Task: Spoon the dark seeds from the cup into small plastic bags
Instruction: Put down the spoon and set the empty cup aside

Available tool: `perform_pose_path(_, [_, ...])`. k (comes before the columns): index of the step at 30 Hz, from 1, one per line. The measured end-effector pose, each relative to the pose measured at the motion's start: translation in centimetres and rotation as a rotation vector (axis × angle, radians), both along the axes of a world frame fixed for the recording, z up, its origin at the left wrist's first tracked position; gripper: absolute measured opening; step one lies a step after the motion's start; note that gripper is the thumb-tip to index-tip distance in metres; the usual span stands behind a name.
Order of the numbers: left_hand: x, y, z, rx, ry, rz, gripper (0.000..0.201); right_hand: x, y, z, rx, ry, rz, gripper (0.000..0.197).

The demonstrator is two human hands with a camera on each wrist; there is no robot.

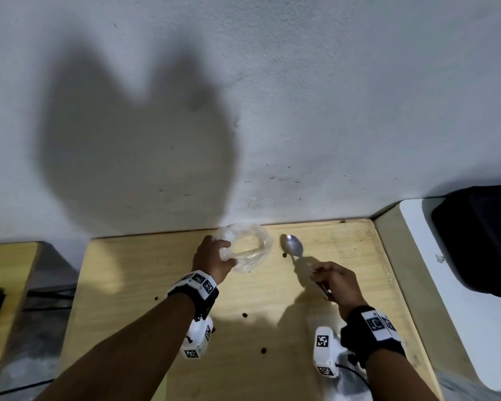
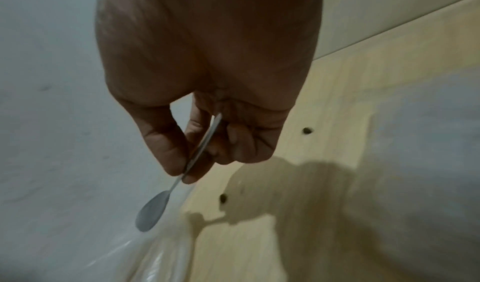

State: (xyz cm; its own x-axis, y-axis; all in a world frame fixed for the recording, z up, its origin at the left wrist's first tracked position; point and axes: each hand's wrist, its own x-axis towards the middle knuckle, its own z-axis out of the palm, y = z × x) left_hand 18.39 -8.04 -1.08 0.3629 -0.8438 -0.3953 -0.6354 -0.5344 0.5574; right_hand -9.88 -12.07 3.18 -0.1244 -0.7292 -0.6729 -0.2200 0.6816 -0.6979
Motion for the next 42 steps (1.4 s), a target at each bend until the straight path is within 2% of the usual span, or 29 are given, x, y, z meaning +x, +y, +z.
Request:
perform_pose_path(2, [-0.1, 0.0, -0.2, -0.006, -0.01, 0.011, 0.045, -0.9, 0.4, -0.8, -0.003, 0.045, -0.027, 0.019])
perform_pose_path(6, [-0.4, -0.2, -0.5, -0.037, -0.029, 0.032, 0.037, -0.7, 0.4, -2.3, -0.02, 0.134, 0.044, 0.018])
perform_pose_path(9, [-0.5, -0.3, -0.5, -0.064, -0.041, 0.041, 0.03, 0.0, 0.2, -3.3, -0.041, 0.23, 0.145, 0.022])
perform_pose_path(14, [-0.4, -0.2, -0.5, -0.13, -0.032, 0.041, 0.025, 0.1, 0.3, -2.7, -0.086, 0.377, 0.334, 0.023])
perform_pose_path(16, [-0.3, -0.1, -0.4, -0.162, -0.04, 0.057, 0.023, -0.6, 0.0, -2.6, -0.101, 0.423, 0.309, 0.02])
perform_pose_path(20, [-0.5, 0.1, 0.0, -0.192, -0.027, 0.086, 0.022, -2.2, -0.5, -1.9, -0.17, 0.552, 0.151, 0.014])
perform_pose_path(21, [-0.6, 0.2, 0.0, -0.196, -0.021, 0.087, 0.022, -2.4, -0.8, -1.9, -0.161, 0.585, 0.138, 0.008])
perform_pose_path(22, [-0.6, 0.3, 0.0, -0.198, -0.016, 0.09, 0.022, -2.3, -0.8, -1.5, -0.151, 0.627, 0.163, 0.003])
perform_pose_path(24, [-0.7, 0.5, 0.0, -0.185, -0.012, 0.092, 0.023, -2.1, -1.1, -1.6, -0.129, 0.698, 0.25, 0.015])
perform_pose_path(29, [-0.8, 0.9, -0.2, -0.173, -0.018, 0.088, 0.024, -2.0, -1.5, -2.7, -0.139, 0.757, 0.299, 0.026])
perform_pose_path(34, [-0.6, 1.6, -0.1, -0.171, 0.019, 0.139, 0.024, -2.4, -1.7, -3.3, -0.152, 0.713, 0.338, 0.013])
perform_pose_path(42, [0.4, 2.9, -0.1, -0.218, 0.051, 0.199, 0.023, -2.7, -1.8, -3.4, -0.118, 0.677, 0.391, 0.023])
